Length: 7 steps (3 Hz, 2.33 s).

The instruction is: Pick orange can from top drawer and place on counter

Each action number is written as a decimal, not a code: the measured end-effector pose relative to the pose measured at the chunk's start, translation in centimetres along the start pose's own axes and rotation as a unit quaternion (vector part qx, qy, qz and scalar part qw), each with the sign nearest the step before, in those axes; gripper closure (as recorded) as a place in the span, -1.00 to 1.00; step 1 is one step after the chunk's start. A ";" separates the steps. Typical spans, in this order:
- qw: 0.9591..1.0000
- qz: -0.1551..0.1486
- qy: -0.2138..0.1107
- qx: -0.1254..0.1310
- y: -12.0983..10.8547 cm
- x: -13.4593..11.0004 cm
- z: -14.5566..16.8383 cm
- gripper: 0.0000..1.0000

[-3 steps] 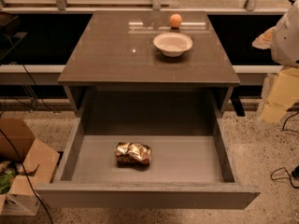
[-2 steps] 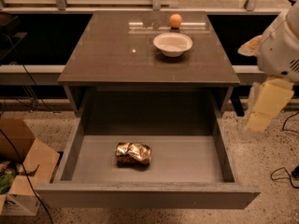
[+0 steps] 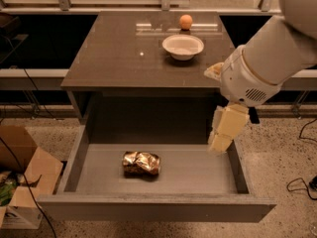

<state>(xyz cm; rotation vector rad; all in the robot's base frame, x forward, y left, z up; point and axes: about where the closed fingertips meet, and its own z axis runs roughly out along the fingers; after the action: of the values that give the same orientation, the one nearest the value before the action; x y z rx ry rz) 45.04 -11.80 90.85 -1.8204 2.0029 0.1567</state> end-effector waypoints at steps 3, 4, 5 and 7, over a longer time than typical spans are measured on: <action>0.998 0.019 -0.044 -0.037 -1.1 -0.8 5.4 -1.00; 0.997 0.034 -0.032 -0.053 -1.0 -0.7 9.4 -1.00; 0.994 0.065 -0.029 -0.079 -0.6 0.0 16.5 -1.00; 0.986 0.121 -0.044 -0.108 0.9 0.6 25.0 -1.00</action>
Offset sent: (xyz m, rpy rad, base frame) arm 0.0181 0.0191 -0.0260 0.0925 0.0333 0.0238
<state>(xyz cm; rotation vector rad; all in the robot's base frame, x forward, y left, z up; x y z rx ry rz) 50.00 -3.16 67.89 -1.6530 2.2088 0.5368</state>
